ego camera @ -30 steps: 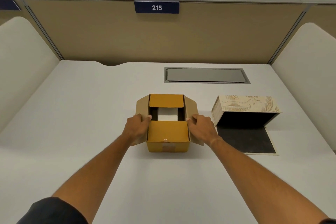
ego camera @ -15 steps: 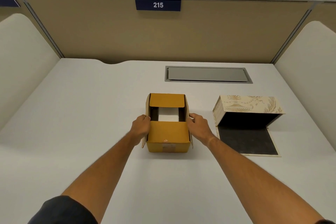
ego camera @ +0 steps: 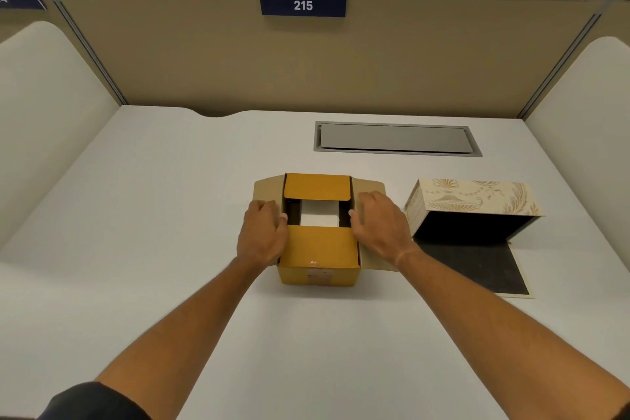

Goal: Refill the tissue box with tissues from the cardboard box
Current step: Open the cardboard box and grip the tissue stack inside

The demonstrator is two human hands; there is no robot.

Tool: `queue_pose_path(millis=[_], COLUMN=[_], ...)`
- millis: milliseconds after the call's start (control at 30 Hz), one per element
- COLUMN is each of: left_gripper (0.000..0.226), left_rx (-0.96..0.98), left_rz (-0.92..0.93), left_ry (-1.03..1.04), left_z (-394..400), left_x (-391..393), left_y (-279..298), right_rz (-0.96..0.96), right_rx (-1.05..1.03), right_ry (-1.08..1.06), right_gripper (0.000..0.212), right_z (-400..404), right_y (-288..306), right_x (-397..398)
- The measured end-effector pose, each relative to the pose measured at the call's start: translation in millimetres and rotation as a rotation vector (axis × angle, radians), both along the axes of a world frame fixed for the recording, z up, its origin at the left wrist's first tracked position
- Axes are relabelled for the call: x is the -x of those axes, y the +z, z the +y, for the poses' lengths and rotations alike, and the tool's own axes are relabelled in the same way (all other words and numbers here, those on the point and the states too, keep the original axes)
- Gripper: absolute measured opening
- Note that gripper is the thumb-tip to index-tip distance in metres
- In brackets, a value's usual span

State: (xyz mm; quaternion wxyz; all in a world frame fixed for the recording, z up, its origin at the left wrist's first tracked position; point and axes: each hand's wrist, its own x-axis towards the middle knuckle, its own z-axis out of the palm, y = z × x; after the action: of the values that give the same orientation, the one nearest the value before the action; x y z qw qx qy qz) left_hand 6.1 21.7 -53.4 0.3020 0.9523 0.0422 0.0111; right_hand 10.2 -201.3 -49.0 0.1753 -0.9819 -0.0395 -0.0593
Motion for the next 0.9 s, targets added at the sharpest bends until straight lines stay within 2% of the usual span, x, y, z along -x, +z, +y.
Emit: queue_pose_path(millis=[100,233,400,633,900], left_gripper=[0.033,0.024,0.03,0.023,0.019], left_rx=[-0.086,-0.162,-0.22,-0.127,0.167], left_rz=[-0.114,-0.194,-0.141,-0.098,-0.004], left_ry=[-0.108,-0.269,-0.382,-0.373,-0.441], left_z=[-3.1,-13.7,-20.8,-20.4,-16.0], left_x=[-0.6,-0.4,-0.3,-3.1,10.0], left_y=[7.8,11.3,10.9,17.0,44.6], right_rz=[-0.056,-0.09,-0.103,-0.122,-0.296], right_rx=[0.047,0.171,0.302,0.339,0.166], right_ry=[0.117,0.244,0.289,0.275,0.195], right_gripper=[0.034,0.027,0.019,0.014,0.011], right_z=[6.7,18.7,28.9,32.3,29.1], right_y=[3.9,5.7,4.9,15.1,36.3], right_x=[-12.4,-25.1,-32.7,-37.0,-57.0])
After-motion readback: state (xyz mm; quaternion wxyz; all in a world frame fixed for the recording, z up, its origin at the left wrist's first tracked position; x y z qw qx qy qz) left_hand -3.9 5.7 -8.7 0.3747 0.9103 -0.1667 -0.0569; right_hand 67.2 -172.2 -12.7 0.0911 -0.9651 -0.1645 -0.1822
